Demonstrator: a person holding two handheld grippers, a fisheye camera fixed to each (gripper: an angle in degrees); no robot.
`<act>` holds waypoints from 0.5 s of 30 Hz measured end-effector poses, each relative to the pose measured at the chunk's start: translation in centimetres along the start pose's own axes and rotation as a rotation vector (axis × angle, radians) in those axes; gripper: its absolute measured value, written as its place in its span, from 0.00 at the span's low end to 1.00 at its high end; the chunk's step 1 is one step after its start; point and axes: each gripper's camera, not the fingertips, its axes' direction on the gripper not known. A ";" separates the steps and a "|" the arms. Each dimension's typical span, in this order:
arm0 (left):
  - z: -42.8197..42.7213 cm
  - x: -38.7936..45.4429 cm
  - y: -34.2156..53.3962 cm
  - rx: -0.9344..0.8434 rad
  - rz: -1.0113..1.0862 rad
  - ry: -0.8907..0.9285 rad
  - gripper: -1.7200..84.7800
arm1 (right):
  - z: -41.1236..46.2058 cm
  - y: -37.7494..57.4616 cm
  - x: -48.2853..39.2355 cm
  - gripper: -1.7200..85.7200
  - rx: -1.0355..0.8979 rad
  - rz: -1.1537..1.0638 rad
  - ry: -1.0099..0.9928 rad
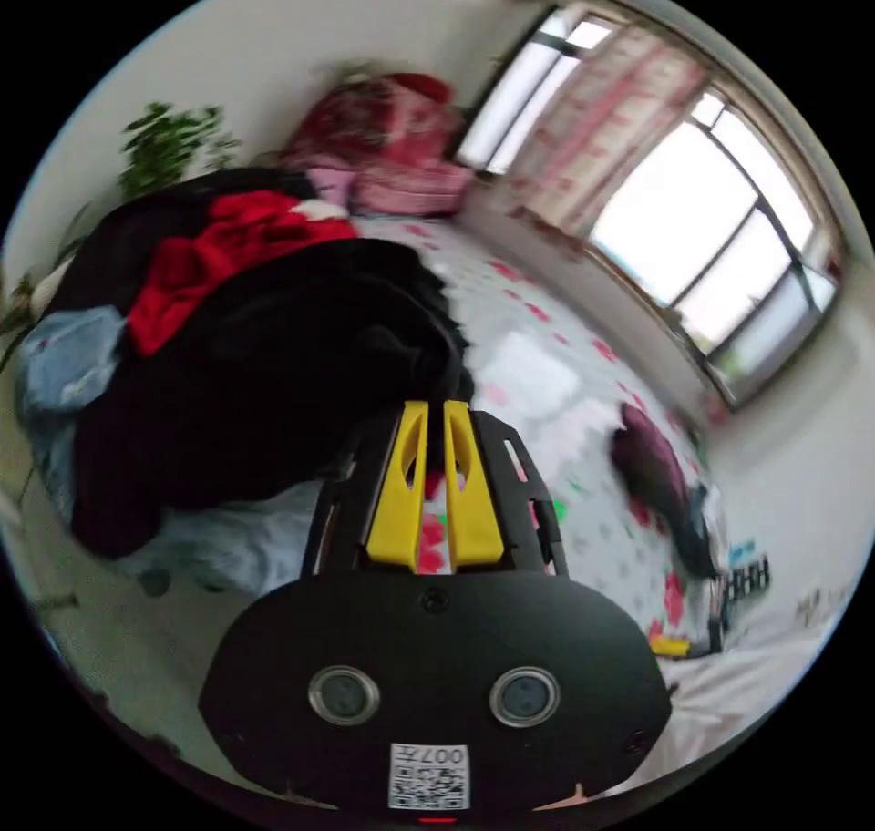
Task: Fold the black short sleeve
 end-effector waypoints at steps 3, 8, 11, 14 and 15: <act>1.1 10.6 2.5 -0.073 0.354 0.155 0.03 | -0.5 1.5 0.7 0.12 0.057 0.032 -0.011; 5.5 23.4 9.2 -0.272 0.539 0.581 0.03 | -1.8 3.1 2.0 0.13 0.103 0.084 -0.026; 8.1 31.7 15.6 -0.515 0.662 0.933 0.04 | -2.9 4.1 3.0 0.13 0.118 0.145 -0.053; 10.2 36.3 21.7 -0.773 0.773 0.983 0.03 | -4.8 6.1 4.3 0.13 0.165 0.183 -0.163; 10.6 36.7 23.0 -0.837 0.831 0.941 0.02 | -6.0 7.4 5.0 0.13 0.216 0.210 -0.194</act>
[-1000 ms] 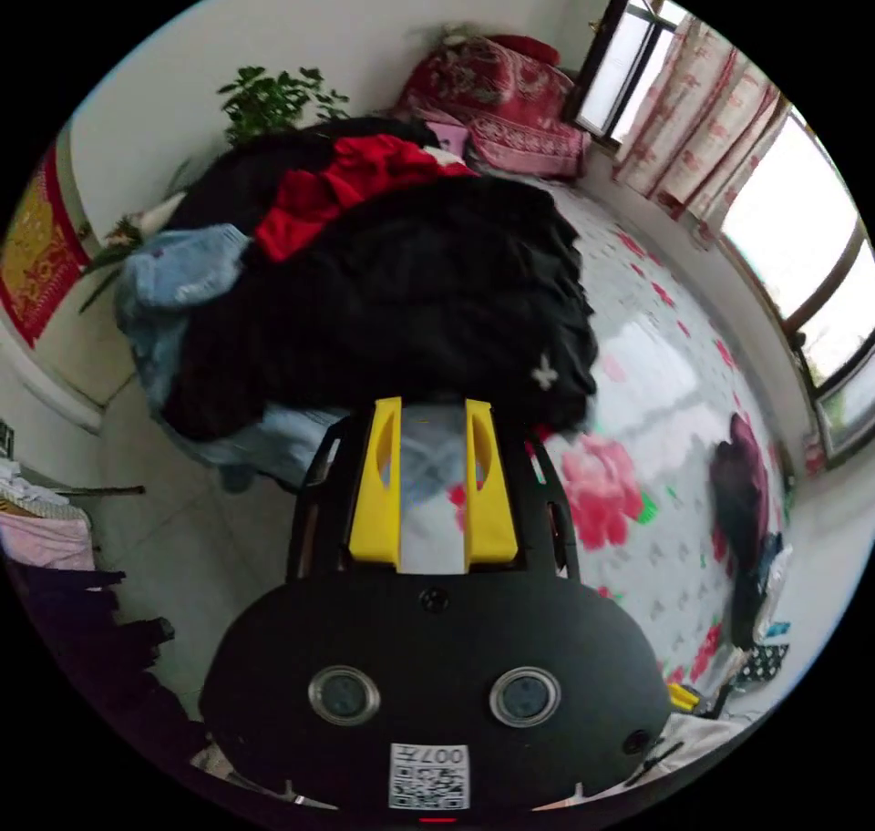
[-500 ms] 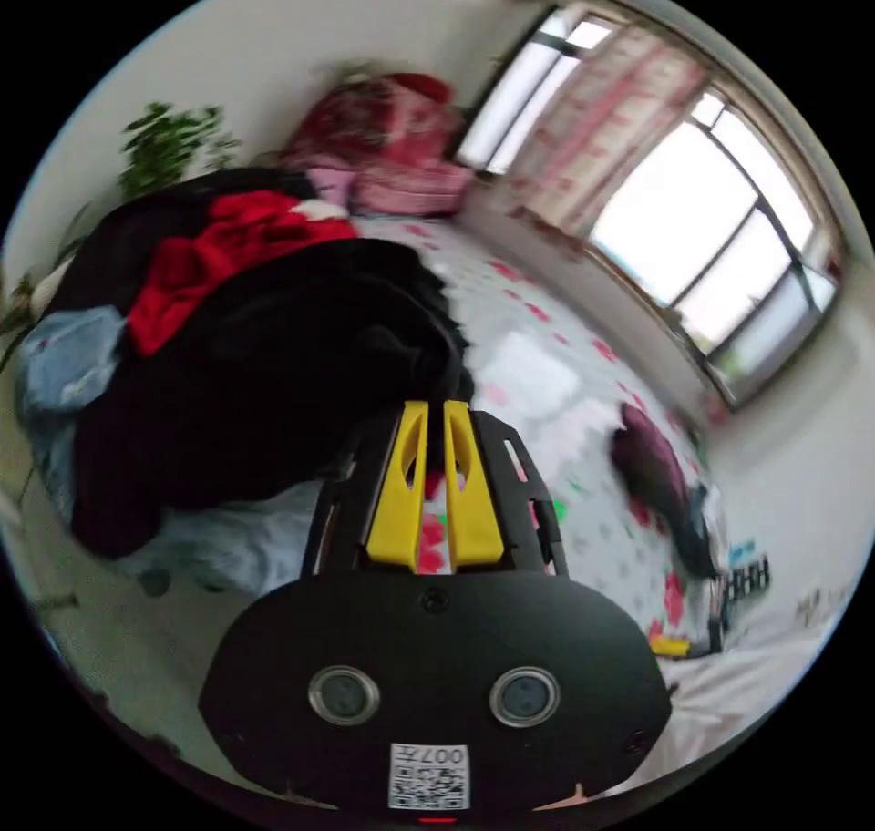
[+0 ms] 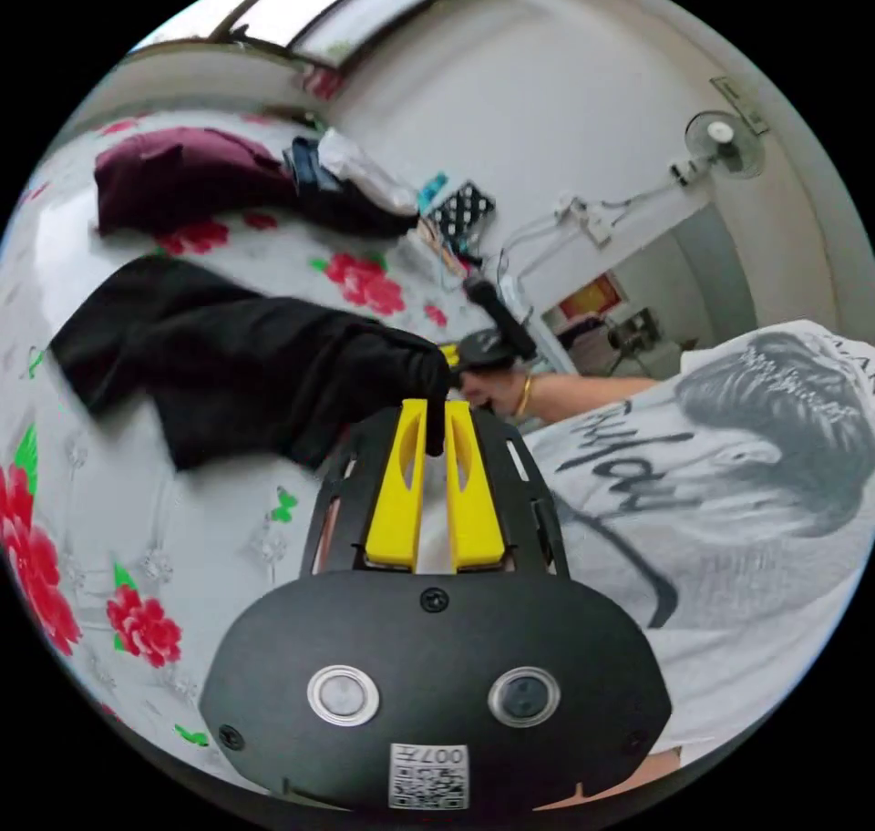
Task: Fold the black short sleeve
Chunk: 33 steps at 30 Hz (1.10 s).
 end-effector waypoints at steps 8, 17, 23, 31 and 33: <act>-2.6 -4.1 5.2 0.061 -0.231 -0.070 0.01 | -8.0 7.3 5.5 0.11 0.191 0.134 -0.102; -9.8 -6.0 9.1 0.253 -0.418 -0.454 0.01 | -16.0 8.6 9.5 0.11 0.360 0.238 -0.016; -16.8 -8.9 13.1 0.428 -0.624 -0.582 0.01 | -17.9 5.2 10.5 0.11 0.338 0.191 -0.004; -14.6 -11.2 13.2 0.348 -0.690 -0.557 0.01 | -19.2 -1.0 11.9 0.11 0.336 0.200 -0.032; -13.0 -12.3 12.1 0.293 -0.689 -0.520 0.01 | -20.6 -1.6 13.6 0.11 0.371 0.243 -0.047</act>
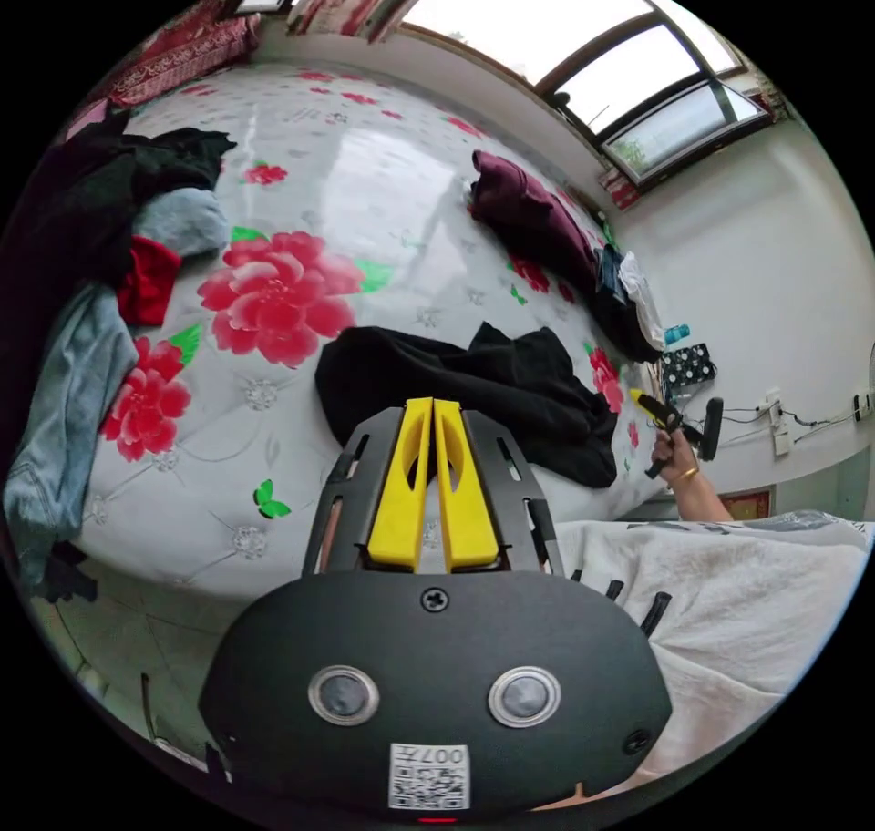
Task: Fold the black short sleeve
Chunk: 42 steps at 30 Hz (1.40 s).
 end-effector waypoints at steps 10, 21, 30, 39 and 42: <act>4.3 1.5 -5.5 -0.084 0.056 0.004 0.08 | -0.8 -2.9 5.9 0.12 -0.024 0.141 -0.025; 12.9 2.3 -8.2 -0.303 0.167 -0.130 0.08 | 5.2 -1.7 -0.4 0.08 -0.264 0.050 0.094; 3.9 1.5 -5.3 -0.078 0.102 -0.215 0.08 | -1.4 -2.5 -11.4 0.05 -0.098 -0.193 0.019; 5.5 0.2 -2.6 -0.228 0.020 -0.250 0.06 | 3.9 -2.2 -18.5 0.02 -0.319 -0.233 0.007; 5.9 1.9 -4.1 -0.297 0.150 -0.292 0.02 | 0.4 -3.9 -20.0 0.02 -0.288 -0.258 -0.060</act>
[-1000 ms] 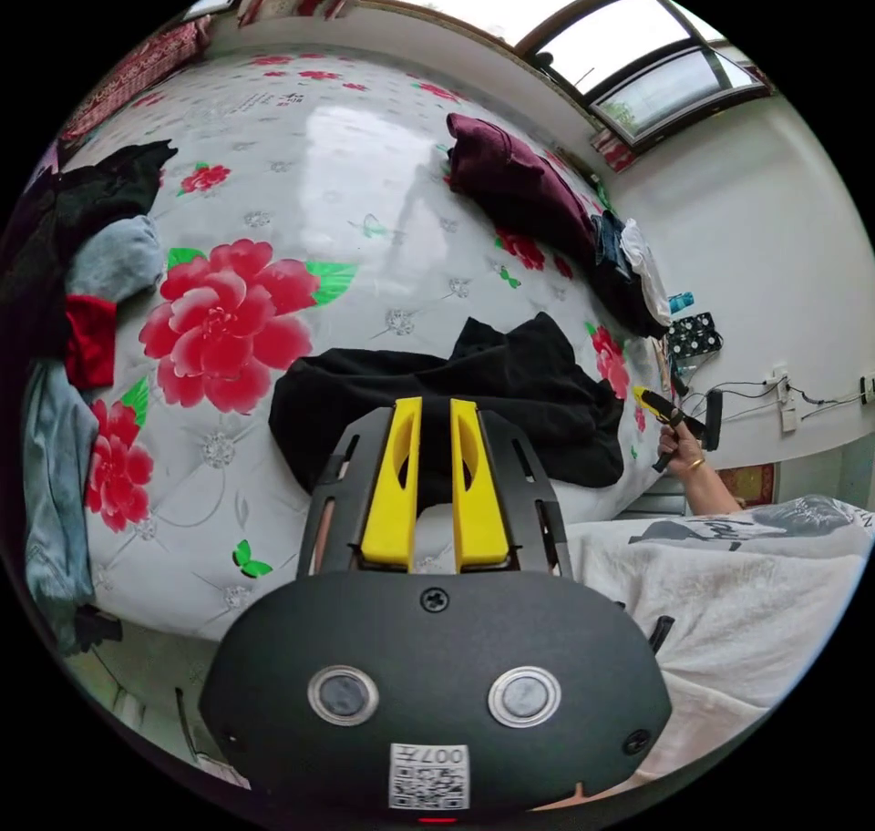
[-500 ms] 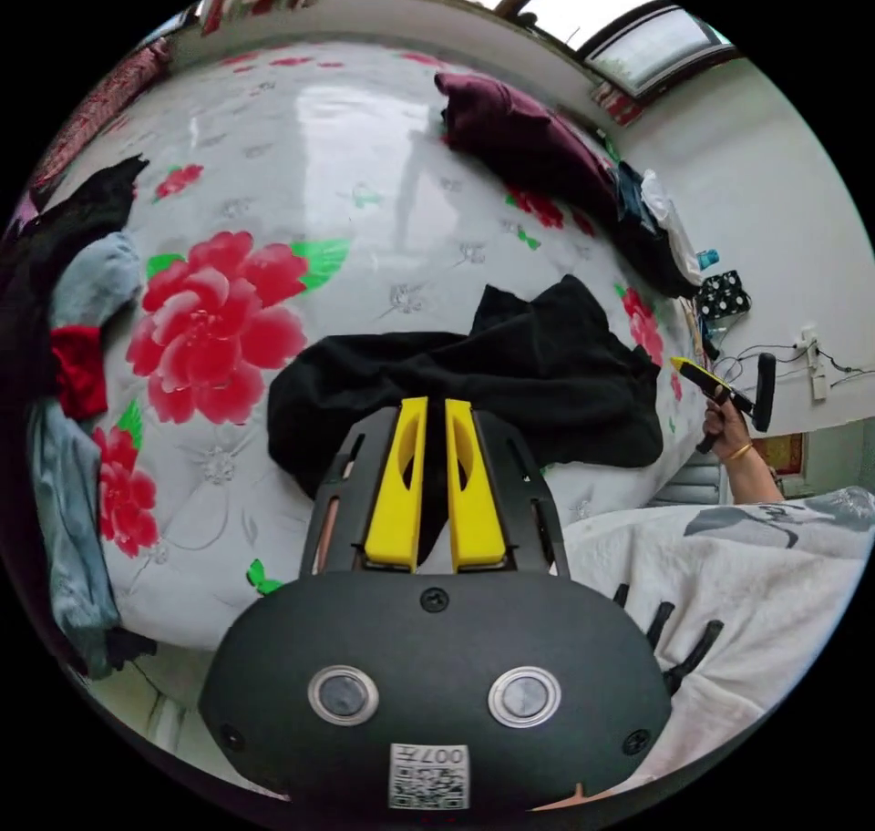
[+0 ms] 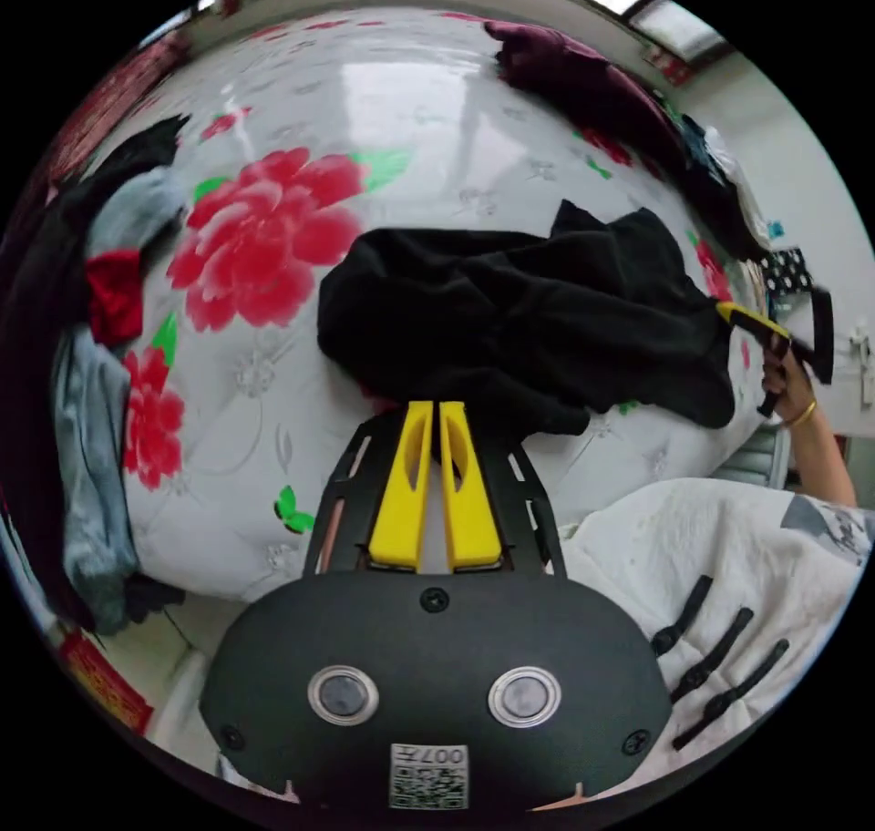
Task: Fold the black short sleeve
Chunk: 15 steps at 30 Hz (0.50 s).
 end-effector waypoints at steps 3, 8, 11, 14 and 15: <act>-3.9 -1.7 -2.2 0.078 0.018 0.154 0.01 | -6.4 -1.8 -0.5 0.02 0.098 -0.009 -0.081; -19.8 -5.9 -4.3 0.488 0.030 0.343 0.01 | -25.0 -5.0 -2.0 0.02 0.472 -0.061 -0.206; -30.8 -6.1 -2.7 0.735 0.132 0.375 0.01 | -38.7 -3.4 -4.2 0.02 0.798 -0.128 -0.261; -38.9 -5.0 0.8 0.943 0.249 0.387 0.01 | -49.1 1.2 -7.0 0.02 1.071 -0.247 -0.275; -41.2 -4.7 2.4 1.005 0.282 0.404 0.01 | -52.2 3.3 -7.9 0.02 1.145 -0.288 -0.275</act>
